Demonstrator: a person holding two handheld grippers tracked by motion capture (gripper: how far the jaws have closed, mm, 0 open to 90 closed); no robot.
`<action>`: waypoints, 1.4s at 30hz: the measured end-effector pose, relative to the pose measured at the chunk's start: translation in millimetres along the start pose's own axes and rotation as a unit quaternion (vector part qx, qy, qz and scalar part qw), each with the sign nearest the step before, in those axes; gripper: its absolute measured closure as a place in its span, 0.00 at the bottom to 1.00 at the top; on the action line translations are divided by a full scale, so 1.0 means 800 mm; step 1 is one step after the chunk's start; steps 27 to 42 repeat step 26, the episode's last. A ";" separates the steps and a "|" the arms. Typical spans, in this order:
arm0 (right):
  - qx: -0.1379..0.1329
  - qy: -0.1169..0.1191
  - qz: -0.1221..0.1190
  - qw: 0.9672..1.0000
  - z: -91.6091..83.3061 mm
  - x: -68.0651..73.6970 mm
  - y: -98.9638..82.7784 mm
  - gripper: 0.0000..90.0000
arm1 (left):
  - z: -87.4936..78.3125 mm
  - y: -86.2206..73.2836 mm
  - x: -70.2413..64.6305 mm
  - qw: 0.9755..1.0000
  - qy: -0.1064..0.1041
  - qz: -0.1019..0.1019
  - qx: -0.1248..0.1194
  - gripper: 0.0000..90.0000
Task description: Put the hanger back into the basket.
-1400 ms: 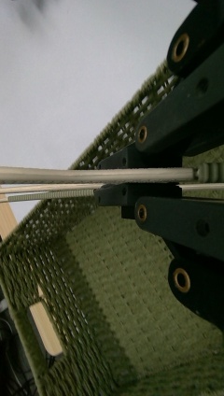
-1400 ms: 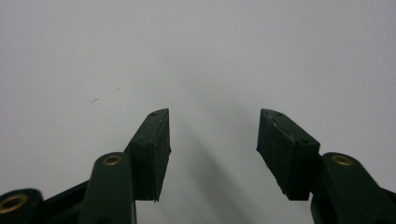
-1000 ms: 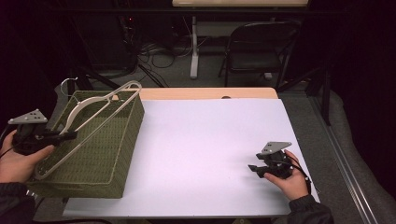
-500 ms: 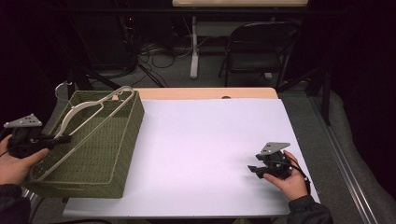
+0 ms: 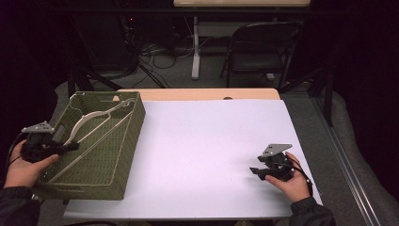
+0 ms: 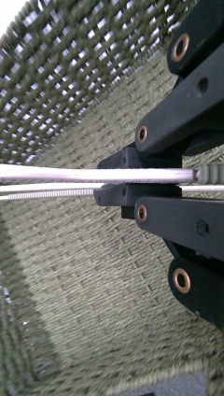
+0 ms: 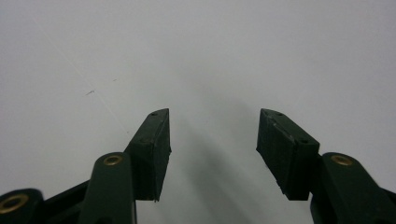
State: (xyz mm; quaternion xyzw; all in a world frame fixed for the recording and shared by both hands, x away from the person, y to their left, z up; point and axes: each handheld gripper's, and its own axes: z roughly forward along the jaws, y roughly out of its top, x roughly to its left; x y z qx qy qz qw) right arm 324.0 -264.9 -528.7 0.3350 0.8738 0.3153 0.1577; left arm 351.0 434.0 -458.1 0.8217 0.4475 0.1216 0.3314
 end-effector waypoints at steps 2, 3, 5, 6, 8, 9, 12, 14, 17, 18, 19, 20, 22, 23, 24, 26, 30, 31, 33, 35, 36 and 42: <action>-0.004 0.000 -0.001 1.000 0.001 0.000 0.000 0.49 | 0.006 -0.001 0.000 1.000 0.007 -0.001 0.012 0.97; -0.004 0.000 0.000 1.000 0.001 0.000 0.000 0.49 | 0.009 -0.001 0.000 1.000 0.008 0.000 0.020 0.97; 0.004 -0.001 -0.002 1.000 -0.001 0.000 0.000 0.49 | 0.014 0.000 -0.001 0.999 0.012 0.001 0.034 0.97; 0.003 -0.001 -0.002 1.000 0.000 0.000 0.000 0.49 | 0.017 0.000 -0.001 0.999 0.010 0.001 0.035 0.97; 0.004 -0.001 -0.002 1.000 -0.001 0.000 0.000 0.49 | 0.020 0.000 -0.001 0.999 0.010 -0.004 0.037 0.96; 0.000 0.000 -0.002 1.000 0.000 0.000 0.000 0.49 | 0.022 -0.001 -0.001 0.999 0.013 -0.006 0.038 0.96; -0.006 0.000 0.001 1.000 0.000 0.000 -0.001 0.49 | 0.024 -0.003 0.000 0.998 0.031 -0.009 0.046 0.95; 0.000 -0.001 0.001 1.000 -0.001 0.000 -0.001 0.49 | 0.022 -0.003 0.001 0.998 0.044 -0.009 0.041 0.91; -0.001 0.000 0.000 1.000 -0.001 0.000 -0.001 0.49 | 0.012 0.000 0.000 0.998 0.061 -0.003 0.022 0.82; -0.001 -0.001 0.001 1.000 -0.002 0.000 -0.001 0.49 | 0.008 0.001 0.000 0.997 0.073 -0.007 0.009 0.78; -0.001 -0.001 0.001 1.000 -0.002 0.000 -0.001 0.49 | 0.003 0.002 0.000 0.996 0.084 -0.012 0.001 0.73; -0.001 -0.001 0.000 1.000 -0.002 0.000 -0.001 0.49 | -0.003 0.002 -0.001 0.995 0.097 -0.016 -0.013 0.68; -0.004 -0.002 0.000 1.000 -0.002 0.000 -0.001 0.49 | -0.018 0.002 -0.005 0.992 0.116 -0.030 -0.044 0.64; -0.006 -0.003 0.000 1.000 -0.003 0.000 -0.001 0.49 | -0.026 0.001 -0.009 0.990 0.121 -0.036 -0.060 0.60; -0.006 -0.004 -0.001 1.000 -0.004 -0.001 -0.001 0.49 | -0.035 0.002 -0.016 0.987 0.134 -0.033 -0.077 0.57; -0.016 -0.005 0.003 1.000 -0.006 -0.001 -0.002 0.49 | -0.054 0.002 -0.038 0.982 0.140 -0.023 -0.125 0.56; -0.016 -0.005 0.003 1.000 -0.006 -0.001 -0.002 0.49 | -0.054 0.002 -0.038 0.982 0.140 -0.023 -0.125 0.56; -0.016 -0.005 0.003 1.000 -0.006 -0.001 -0.002 0.49 | -0.054 0.002 -0.038 0.982 0.140 -0.023 -0.125 0.56; -0.016 -0.005 0.003 1.000 -0.006 -0.001 -0.002 0.49 | -0.054 0.002 -0.038 0.982 0.140 -0.023 -0.125 0.56; -0.016 -0.005 0.003 1.000 -0.006 -0.001 -0.002 0.49 | -0.054 0.002 -0.038 0.982 0.140 -0.023 -0.125 0.56; -0.016 -0.005 0.003 1.000 -0.006 -0.001 -0.002 0.49 | -0.054 0.002 -0.038 0.982 0.140 -0.023 -0.125 0.56; -0.016 -0.005 0.003 1.000 -0.006 -0.001 -0.002 0.49 | -0.054 0.002 -0.038 0.982 0.140 -0.023 -0.125 0.56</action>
